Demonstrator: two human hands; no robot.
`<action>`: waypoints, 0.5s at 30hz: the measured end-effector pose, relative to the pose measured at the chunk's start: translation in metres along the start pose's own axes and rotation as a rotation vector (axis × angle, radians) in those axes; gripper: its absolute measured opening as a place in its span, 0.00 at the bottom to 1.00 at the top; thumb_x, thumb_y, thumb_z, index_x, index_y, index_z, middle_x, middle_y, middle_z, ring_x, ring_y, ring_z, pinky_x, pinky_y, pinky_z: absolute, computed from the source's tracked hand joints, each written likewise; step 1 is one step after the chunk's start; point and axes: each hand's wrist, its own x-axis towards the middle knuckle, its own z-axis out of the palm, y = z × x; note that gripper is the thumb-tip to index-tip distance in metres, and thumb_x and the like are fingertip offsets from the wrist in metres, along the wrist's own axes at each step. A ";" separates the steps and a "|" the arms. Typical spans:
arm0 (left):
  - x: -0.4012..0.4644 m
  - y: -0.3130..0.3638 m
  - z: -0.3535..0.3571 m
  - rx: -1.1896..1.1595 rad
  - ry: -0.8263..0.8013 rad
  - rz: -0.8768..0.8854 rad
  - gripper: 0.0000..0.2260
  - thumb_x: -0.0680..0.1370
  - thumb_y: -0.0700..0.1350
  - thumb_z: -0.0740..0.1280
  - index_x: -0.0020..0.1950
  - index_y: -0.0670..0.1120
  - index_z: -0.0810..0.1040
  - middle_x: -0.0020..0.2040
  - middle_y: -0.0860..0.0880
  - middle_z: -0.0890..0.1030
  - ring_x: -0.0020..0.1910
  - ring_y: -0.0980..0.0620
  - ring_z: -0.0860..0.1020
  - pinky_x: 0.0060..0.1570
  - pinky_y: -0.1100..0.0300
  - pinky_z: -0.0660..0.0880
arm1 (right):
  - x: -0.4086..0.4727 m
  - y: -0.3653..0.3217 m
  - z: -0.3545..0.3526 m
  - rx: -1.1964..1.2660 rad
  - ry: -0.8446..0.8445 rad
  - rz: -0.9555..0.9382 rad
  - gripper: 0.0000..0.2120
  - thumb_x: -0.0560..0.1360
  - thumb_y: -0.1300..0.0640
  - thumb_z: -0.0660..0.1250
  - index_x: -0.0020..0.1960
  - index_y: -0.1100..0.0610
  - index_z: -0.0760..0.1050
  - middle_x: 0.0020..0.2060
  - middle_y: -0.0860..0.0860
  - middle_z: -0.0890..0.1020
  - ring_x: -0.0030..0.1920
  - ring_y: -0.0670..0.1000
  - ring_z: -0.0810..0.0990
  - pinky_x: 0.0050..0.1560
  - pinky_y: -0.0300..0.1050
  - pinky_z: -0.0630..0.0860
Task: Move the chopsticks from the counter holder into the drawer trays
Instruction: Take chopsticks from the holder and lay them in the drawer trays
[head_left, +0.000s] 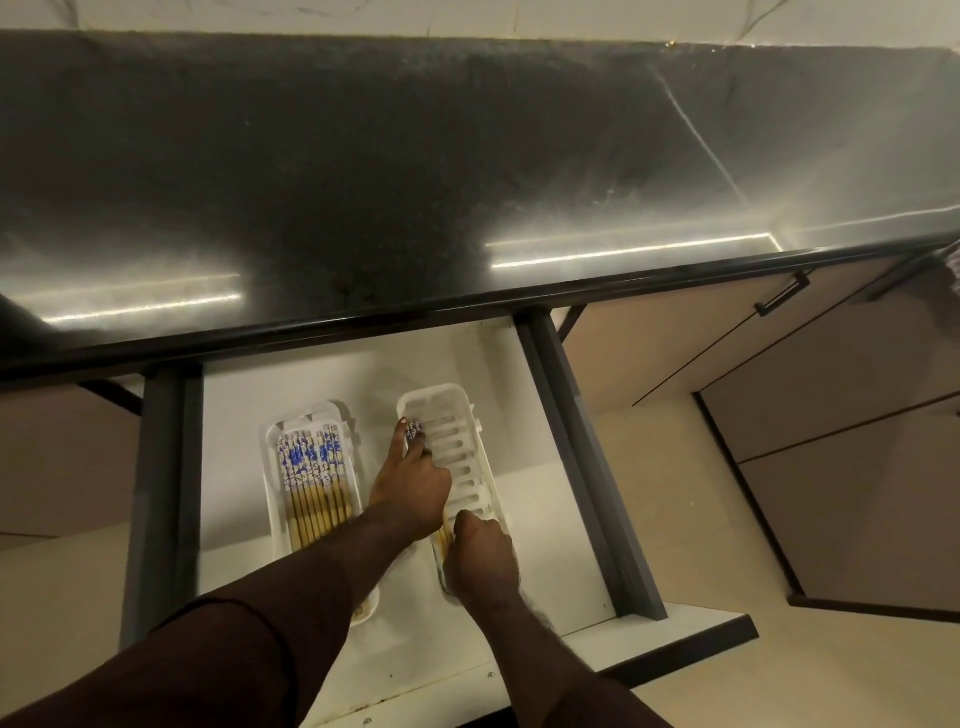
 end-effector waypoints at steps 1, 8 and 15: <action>-0.001 0.000 -0.001 -0.005 -0.001 -0.005 0.17 0.76 0.52 0.63 0.61 0.46 0.77 0.65 0.45 0.78 0.76 0.41 0.60 0.67 0.41 0.26 | 0.001 -0.001 -0.003 0.002 -0.006 -0.005 0.12 0.77 0.54 0.67 0.58 0.57 0.75 0.53 0.54 0.82 0.52 0.54 0.81 0.55 0.46 0.78; -0.020 -0.008 -0.025 -0.109 0.082 -0.013 0.13 0.77 0.51 0.62 0.58 0.50 0.80 0.62 0.48 0.81 0.74 0.44 0.63 0.73 0.40 0.35 | -0.008 -0.018 -0.049 0.070 0.094 -0.012 0.10 0.76 0.54 0.66 0.56 0.55 0.76 0.52 0.56 0.82 0.51 0.58 0.82 0.51 0.47 0.78; -0.052 -0.030 -0.080 -0.322 0.305 -0.002 0.13 0.77 0.48 0.66 0.61 0.51 0.80 0.62 0.49 0.81 0.71 0.47 0.68 0.76 0.42 0.44 | -0.036 -0.046 -0.114 0.170 0.289 -0.024 0.09 0.74 0.54 0.70 0.54 0.53 0.79 0.50 0.53 0.84 0.49 0.55 0.82 0.51 0.49 0.80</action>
